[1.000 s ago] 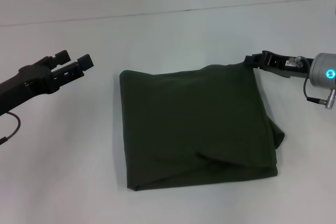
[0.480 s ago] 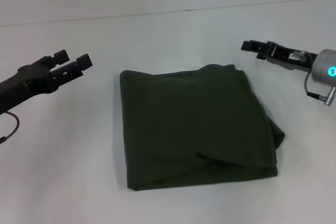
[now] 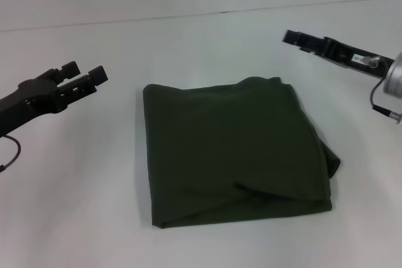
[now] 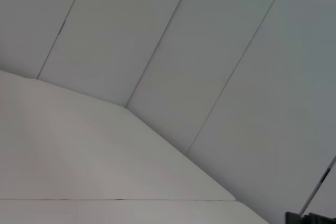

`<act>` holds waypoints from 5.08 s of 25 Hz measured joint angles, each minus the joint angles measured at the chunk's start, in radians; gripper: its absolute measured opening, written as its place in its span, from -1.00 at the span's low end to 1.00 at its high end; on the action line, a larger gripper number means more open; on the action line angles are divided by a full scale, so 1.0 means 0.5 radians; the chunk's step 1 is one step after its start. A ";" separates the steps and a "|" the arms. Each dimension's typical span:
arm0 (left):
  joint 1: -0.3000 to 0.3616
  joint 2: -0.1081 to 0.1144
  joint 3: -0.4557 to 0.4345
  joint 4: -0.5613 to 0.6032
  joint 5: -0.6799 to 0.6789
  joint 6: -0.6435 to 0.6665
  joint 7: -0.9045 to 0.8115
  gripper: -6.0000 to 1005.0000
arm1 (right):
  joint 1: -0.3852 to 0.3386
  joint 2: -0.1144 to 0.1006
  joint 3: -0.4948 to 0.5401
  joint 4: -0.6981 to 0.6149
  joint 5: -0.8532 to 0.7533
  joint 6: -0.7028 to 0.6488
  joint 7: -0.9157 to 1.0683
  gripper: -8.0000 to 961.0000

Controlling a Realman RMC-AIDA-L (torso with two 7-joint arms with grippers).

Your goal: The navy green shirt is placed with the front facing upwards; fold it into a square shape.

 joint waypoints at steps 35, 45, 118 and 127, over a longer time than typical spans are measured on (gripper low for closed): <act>0.031 -0.002 0.003 0.000 0.000 0.021 0.039 0.83 | 0.182 0.069 -0.328 0.005 -0.777 -0.760 0.155 -0.26; 0.023 0.000 0.003 0.000 0.000 0.004 0.039 0.83 | 0.168 0.068 -0.559 0.050 -0.777 -0.489 0.288 -0.81; -0.019 -0.013 0.003 0.000 0.000 -0.070 0.042 0.83 | 0.157 0.075 -0.659 0.041 -0.411 0.144 0.130 -0.90; -0.025 -0.008 0.003 0.000 0.000 -0.071 0.042 0.83 | 0.140 0.075 -0.640 0.041 -0.362 0.083 0.042 -0.86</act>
